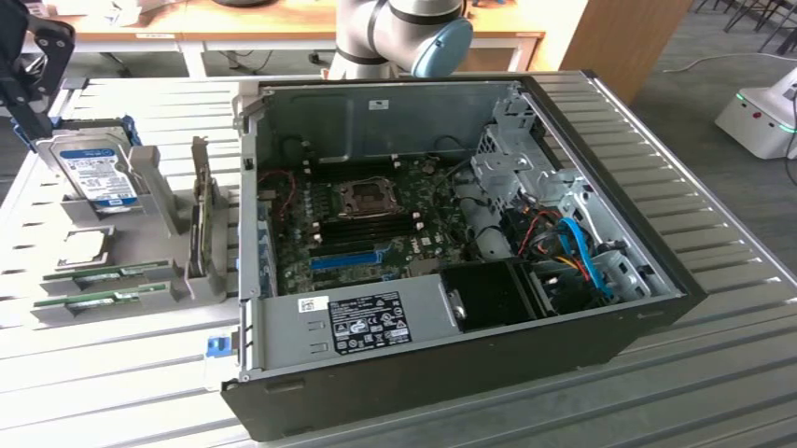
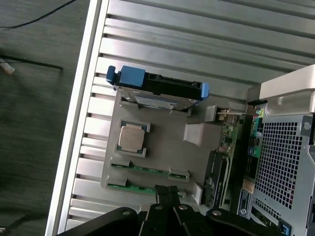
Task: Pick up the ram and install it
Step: 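Pick up the ram and move it above insertion slot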
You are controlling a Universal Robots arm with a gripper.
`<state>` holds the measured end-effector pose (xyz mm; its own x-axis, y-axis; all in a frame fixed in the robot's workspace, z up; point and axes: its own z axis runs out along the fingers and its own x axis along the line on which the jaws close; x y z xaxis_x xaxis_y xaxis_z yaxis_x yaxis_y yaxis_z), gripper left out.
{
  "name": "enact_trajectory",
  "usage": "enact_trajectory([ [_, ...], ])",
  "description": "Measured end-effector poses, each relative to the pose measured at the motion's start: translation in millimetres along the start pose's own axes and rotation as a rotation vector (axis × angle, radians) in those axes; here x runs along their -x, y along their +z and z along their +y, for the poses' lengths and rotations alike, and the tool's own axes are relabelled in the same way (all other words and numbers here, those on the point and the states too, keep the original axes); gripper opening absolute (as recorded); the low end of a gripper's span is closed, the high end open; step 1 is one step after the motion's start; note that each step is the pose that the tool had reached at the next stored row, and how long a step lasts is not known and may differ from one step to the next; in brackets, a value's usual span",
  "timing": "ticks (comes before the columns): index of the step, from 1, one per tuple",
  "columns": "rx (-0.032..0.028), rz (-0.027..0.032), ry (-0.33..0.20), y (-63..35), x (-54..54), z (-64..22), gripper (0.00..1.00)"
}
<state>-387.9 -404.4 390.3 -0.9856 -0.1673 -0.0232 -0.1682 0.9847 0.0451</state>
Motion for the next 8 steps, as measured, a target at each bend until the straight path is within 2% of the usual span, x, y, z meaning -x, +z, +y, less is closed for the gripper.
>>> enact_trajectory([
  [8,0.0026,0.0053,-0.115,0.3,0.0,0.0,0.11],
])
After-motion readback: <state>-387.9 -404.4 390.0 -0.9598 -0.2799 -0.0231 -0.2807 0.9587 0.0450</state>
